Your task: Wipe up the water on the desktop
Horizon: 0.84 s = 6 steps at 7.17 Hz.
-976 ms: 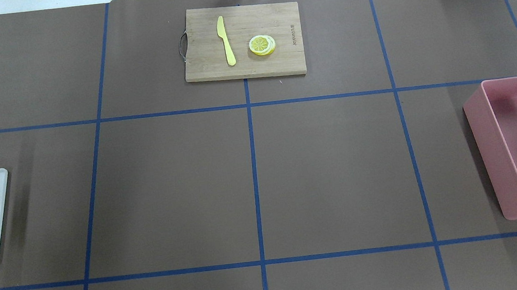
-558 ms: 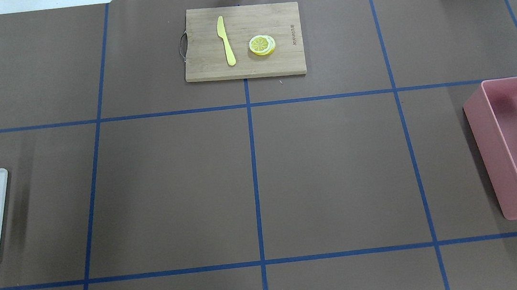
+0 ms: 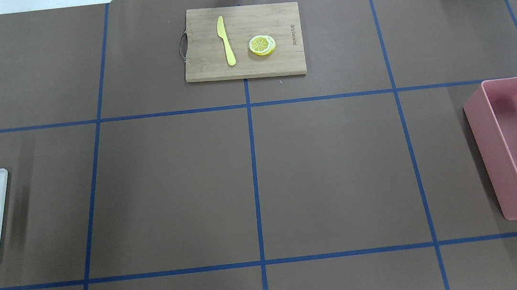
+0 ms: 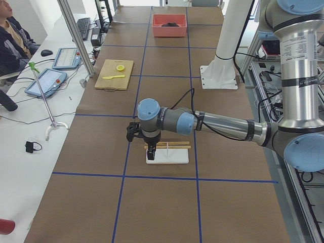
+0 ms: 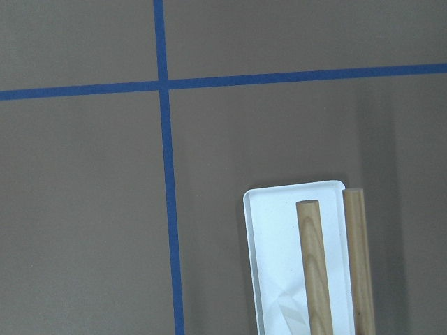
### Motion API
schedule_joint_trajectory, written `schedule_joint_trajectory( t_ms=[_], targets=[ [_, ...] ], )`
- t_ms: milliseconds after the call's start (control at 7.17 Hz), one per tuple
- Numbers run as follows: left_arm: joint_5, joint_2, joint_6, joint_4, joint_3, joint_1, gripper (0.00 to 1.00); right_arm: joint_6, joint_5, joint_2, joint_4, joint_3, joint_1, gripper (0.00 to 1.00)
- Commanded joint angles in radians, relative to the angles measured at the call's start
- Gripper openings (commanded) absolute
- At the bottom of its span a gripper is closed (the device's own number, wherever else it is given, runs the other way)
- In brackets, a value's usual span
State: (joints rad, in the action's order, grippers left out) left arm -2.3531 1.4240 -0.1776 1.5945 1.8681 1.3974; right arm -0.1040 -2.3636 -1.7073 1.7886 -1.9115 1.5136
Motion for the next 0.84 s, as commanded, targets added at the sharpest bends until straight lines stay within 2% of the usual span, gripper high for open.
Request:
schedule_joint_trajectory(
  t_ms=[0, 697],
  targets=[
    [0.0, 0.0, -0.002, 0.001, 0.0, -0.003, 0.98, 0.001, -0.013, -0.002, 0.0, 0.0, 0.0, 1.0],
    [0.008, 0.0, -0.002, 0.001, 0.017, -0.005, 0.98, 0.001, -0.019, 0.003, 0.0, -0.003, 0.0, 1.0]
  ],
)
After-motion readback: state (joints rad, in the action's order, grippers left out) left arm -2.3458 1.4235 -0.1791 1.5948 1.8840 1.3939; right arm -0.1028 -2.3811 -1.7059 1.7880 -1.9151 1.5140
